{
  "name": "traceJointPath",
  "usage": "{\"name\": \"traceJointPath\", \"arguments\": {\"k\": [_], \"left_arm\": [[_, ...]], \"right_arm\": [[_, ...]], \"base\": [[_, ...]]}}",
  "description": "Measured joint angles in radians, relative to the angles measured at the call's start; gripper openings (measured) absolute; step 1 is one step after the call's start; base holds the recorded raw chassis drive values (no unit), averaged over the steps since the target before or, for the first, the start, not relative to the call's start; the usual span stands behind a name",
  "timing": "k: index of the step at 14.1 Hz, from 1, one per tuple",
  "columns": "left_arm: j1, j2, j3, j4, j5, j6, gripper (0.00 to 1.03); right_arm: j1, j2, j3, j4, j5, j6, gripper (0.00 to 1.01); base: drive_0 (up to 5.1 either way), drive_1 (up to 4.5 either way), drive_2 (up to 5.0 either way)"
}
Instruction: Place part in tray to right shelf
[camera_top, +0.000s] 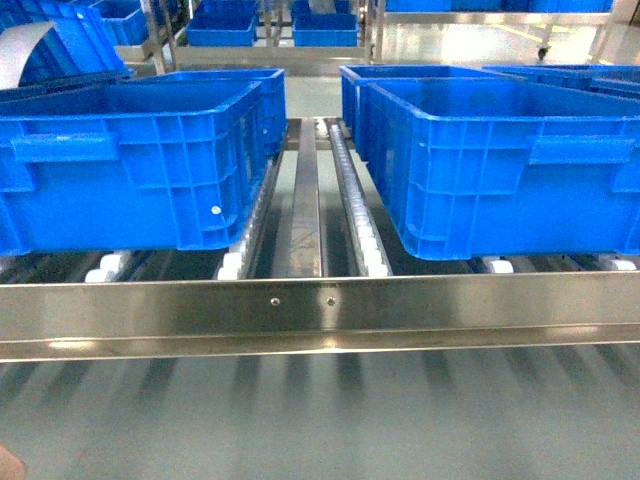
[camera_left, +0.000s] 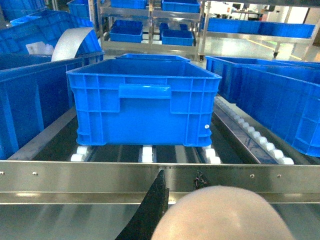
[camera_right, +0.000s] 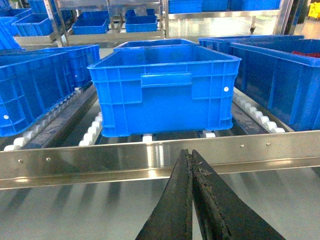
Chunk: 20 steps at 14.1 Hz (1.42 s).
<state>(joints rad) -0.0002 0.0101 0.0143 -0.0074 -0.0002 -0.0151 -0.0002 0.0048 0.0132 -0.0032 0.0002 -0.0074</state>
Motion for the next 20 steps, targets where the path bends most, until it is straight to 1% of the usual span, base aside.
{"name": "traceJointPath", "arguments": {"k": [16, 17, 20], "left_arm": [[0.0, 0.0, 0.0, -0.001, -0.001, 0.0, 0.12], [0.0, 0.0, 0.0, 0.0, -0.001, 0.0, 0.12], [0.0, 0.0, 0.0, -0.001, -0.001, 0.0, 0.12]], "right_arm": [[0.0, 0.0, 0.0, -0.001, 0.0, 0.0, 0.02], [0.0, 0.0, 0.0, -0.001, 0.0, 0.0, 0.05], [0.0, 0.0, 0.0, -0.001, 0.0, 0.0, 0.43]], "base": [[0.0, 0.0, 0.0], [0.0, 0.0, 0.0], [0.0, 0.0, 0.0]]}}
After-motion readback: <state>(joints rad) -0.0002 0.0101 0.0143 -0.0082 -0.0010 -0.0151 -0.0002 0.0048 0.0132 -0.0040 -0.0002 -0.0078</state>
